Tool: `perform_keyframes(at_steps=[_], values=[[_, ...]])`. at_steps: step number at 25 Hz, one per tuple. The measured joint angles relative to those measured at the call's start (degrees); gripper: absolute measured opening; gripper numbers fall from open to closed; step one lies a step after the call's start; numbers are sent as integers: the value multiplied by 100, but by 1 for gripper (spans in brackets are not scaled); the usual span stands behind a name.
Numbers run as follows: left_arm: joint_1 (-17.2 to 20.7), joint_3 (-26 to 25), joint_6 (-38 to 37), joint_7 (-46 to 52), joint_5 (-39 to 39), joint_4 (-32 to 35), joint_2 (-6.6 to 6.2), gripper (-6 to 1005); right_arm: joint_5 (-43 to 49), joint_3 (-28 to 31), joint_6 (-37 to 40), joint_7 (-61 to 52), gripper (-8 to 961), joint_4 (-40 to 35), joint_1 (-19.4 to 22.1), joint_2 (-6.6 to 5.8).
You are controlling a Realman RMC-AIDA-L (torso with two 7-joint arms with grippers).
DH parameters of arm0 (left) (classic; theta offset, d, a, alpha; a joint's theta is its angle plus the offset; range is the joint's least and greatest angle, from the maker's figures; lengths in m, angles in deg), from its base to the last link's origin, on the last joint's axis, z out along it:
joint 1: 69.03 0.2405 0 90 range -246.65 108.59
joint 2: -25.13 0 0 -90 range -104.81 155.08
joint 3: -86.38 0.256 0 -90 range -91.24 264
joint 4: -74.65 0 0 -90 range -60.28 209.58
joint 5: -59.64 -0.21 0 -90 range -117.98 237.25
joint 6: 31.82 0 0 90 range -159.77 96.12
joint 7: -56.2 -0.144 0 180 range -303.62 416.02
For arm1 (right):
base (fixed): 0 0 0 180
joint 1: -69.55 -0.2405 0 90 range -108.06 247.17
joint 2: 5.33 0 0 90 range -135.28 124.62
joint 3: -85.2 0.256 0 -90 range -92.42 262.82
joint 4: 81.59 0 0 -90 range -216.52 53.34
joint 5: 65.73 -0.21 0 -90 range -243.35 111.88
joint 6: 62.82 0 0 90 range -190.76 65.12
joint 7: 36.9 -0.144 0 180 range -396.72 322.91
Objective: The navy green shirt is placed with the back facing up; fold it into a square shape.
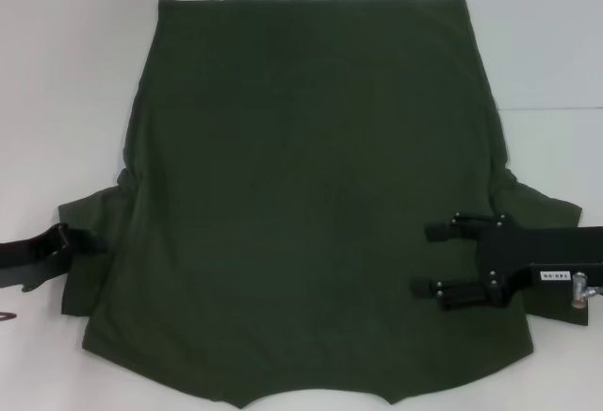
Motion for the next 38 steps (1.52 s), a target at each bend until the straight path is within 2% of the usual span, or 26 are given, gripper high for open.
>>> perform_keyframes(at_steps=[2,7,13,18,23,32,33,34,38], values=[[-11,8,-3,1,-1,0,-1,320,0,7,0,0,941,-7,12,-4],[-21,20,-2,9,-2,-9,-3,97,0,18,0,0,941,-4,21,-6],[-22,8,-9,17,-6,-9,-8,7,0,26,0,7,942,2,32,-8],[-97,8,-36,40,-17,65,-93,7,0,32,1,12,942,6,42,-6],[-282,6,-244,146,-216,279,-264,6,0,36,-8,17,942,10,62,-2],[-900,10,-693,466,-1017,559,-613,6,0,35,-43,18,942,11,104,1],[-1033,30,-838,561,-1161,629,-695,6,0,34,-45,18,942,13,113,2],[-1033,30,-838,561,-1161,629,-695,6,0,34,-47,18,941,15,118,1],[-1357,51,-1111,721,-1538,683,-863,7,0,34,-50,18,941,19,144,12]])
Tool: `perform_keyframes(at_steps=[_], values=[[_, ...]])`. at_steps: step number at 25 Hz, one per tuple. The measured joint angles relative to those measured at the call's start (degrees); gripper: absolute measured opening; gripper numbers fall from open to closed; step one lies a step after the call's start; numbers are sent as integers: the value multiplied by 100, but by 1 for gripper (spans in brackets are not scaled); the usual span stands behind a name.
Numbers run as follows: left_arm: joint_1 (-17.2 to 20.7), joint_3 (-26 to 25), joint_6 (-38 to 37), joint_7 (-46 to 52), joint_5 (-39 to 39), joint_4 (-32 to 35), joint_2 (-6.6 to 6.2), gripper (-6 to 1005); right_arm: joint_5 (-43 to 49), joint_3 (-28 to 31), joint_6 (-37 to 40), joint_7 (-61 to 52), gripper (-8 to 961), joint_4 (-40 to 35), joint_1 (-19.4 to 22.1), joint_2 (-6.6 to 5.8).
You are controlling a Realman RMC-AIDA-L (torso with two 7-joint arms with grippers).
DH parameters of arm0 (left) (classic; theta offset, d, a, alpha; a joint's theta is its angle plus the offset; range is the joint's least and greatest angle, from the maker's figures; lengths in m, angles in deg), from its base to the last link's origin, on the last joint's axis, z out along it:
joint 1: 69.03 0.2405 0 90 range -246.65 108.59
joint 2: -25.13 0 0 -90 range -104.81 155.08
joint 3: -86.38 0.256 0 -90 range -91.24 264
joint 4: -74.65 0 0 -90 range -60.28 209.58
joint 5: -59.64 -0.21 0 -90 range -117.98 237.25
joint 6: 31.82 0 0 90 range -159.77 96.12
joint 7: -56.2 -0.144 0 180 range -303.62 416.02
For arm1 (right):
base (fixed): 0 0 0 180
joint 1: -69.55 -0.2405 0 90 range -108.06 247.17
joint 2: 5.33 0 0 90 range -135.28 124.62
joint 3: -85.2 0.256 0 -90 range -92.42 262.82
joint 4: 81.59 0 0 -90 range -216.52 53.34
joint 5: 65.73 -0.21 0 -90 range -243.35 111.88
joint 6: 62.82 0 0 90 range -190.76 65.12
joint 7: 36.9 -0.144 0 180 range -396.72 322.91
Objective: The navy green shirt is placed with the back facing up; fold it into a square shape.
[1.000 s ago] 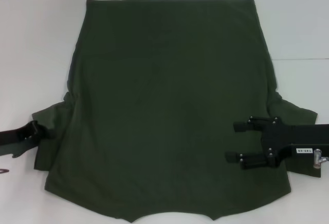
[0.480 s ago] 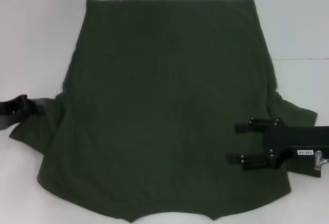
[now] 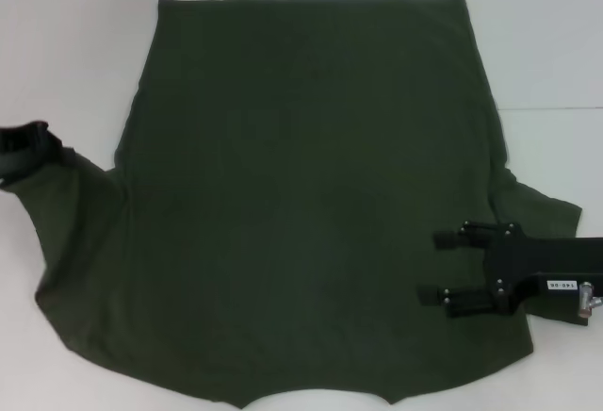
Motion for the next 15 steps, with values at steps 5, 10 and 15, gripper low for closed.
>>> perform_keyframes(at_steps=[5,10,15], values=[[-319,88,-209,231,-462,30,-142,6,0,0,-2,0,941,0,25,6],[-461,439,-301,600,-502,5,-159,7,0,0,-2,0,942,-4,33,8],[-540,739,-122,972,-450,-125,-35,7,0,-6,-9,0,942,-11,32,17]])
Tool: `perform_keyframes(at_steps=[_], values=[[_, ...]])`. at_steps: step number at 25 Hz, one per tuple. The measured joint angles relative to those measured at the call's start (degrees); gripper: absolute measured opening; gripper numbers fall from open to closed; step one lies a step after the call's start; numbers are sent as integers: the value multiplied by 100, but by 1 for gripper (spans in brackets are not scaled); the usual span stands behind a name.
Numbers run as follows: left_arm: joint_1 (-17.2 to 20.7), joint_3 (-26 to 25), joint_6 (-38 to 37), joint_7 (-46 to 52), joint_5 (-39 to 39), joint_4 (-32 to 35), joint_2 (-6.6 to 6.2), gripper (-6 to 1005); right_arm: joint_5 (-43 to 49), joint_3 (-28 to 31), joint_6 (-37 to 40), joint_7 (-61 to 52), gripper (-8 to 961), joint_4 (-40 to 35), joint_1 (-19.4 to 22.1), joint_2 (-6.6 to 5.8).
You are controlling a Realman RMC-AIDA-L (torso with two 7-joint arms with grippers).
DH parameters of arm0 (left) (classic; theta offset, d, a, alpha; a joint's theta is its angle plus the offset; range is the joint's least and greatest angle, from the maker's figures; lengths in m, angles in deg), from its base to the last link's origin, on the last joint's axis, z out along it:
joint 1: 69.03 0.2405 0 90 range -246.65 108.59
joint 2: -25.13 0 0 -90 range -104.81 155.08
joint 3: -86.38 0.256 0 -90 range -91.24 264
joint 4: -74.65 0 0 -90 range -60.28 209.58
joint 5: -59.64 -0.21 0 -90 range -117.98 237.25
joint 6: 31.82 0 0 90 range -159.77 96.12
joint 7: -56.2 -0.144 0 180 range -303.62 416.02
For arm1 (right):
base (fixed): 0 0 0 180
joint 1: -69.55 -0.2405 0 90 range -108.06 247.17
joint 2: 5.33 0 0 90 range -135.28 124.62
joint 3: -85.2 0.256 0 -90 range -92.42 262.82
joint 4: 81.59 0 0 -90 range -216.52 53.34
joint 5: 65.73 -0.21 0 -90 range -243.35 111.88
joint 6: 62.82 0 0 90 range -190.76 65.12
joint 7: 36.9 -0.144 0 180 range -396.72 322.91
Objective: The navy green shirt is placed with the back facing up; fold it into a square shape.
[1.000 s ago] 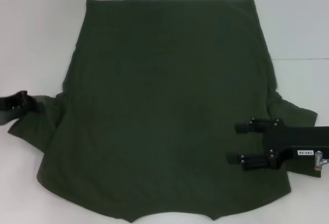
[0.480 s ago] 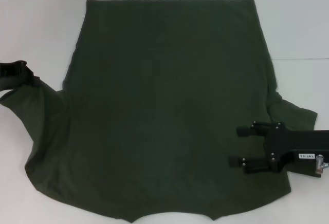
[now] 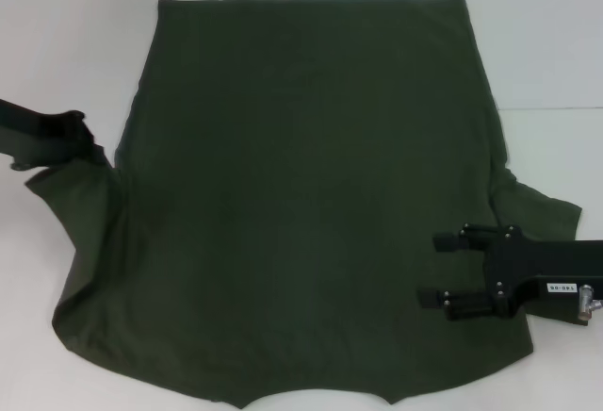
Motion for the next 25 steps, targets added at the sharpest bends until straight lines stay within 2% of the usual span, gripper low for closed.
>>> perform_keyframes(at_steps=[1,2,10,21,25], values=[[0,0,0,0,0,0,0,7,0,-4,-3,0,942,-1,0,0],[-45,59,191,83,6,-154,86,7,0,-6,-5,3,942,0,-1,0],[-225,99,573,118,17,-564,268,7,0,5,-21,84,941,30,47,-2],[-418,121,967,89,50,-870,453,23,0,7,-22,88,942,9,66,-8],[-438,128,1156,103,50,-937,592,46,0,7,-22,91,941,20,69,-19]])
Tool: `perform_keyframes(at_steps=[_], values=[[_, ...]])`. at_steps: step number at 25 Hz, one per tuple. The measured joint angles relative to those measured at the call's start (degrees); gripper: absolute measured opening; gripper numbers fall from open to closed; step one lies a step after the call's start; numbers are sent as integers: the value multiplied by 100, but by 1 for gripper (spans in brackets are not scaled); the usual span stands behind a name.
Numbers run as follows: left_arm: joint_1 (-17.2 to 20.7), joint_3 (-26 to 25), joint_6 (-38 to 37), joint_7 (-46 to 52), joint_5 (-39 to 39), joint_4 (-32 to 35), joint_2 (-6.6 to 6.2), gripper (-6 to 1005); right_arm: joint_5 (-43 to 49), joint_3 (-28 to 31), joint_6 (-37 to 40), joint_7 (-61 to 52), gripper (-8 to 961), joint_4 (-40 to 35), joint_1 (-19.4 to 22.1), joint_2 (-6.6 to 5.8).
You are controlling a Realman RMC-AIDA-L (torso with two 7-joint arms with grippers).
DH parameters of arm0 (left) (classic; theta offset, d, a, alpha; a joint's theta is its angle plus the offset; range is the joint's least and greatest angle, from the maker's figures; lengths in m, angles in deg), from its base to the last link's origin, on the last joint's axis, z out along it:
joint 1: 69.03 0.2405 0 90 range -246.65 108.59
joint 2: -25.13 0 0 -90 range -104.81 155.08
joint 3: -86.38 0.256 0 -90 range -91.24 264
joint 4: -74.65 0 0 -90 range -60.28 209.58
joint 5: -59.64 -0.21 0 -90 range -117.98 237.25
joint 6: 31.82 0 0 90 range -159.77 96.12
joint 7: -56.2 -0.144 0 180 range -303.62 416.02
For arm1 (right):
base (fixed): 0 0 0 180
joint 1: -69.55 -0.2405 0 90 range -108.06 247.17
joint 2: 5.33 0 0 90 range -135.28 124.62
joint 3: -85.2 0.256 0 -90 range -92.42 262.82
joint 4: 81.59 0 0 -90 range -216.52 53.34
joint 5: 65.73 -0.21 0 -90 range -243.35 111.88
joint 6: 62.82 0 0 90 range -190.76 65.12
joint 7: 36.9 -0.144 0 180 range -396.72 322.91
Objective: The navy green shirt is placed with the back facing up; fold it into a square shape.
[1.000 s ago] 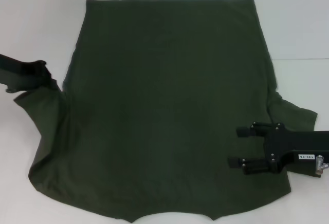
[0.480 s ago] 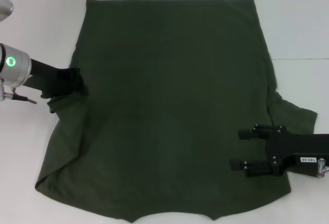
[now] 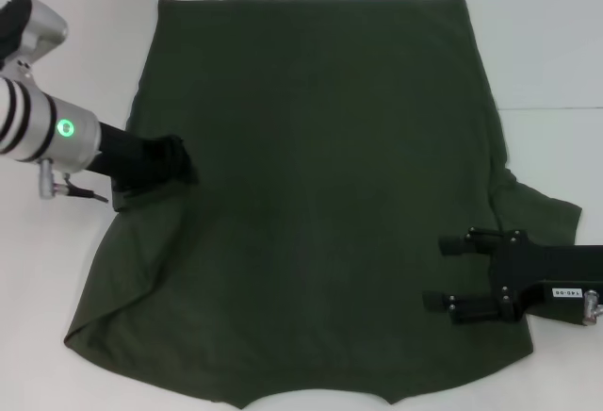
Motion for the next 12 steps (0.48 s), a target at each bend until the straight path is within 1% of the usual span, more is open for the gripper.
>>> perform_keyframes(at_steps=[3,11,12], values=[[-30,38,157,10,1,-3,104,104,0,0,0,6,941,0,11,0],[-152,66,396,101,26,-4,239,259,0,0,3,6,940,0,14,-9],[-169,83,435,126,27,-4,250,383,0,-1,3,6,939,0,14,-9]])
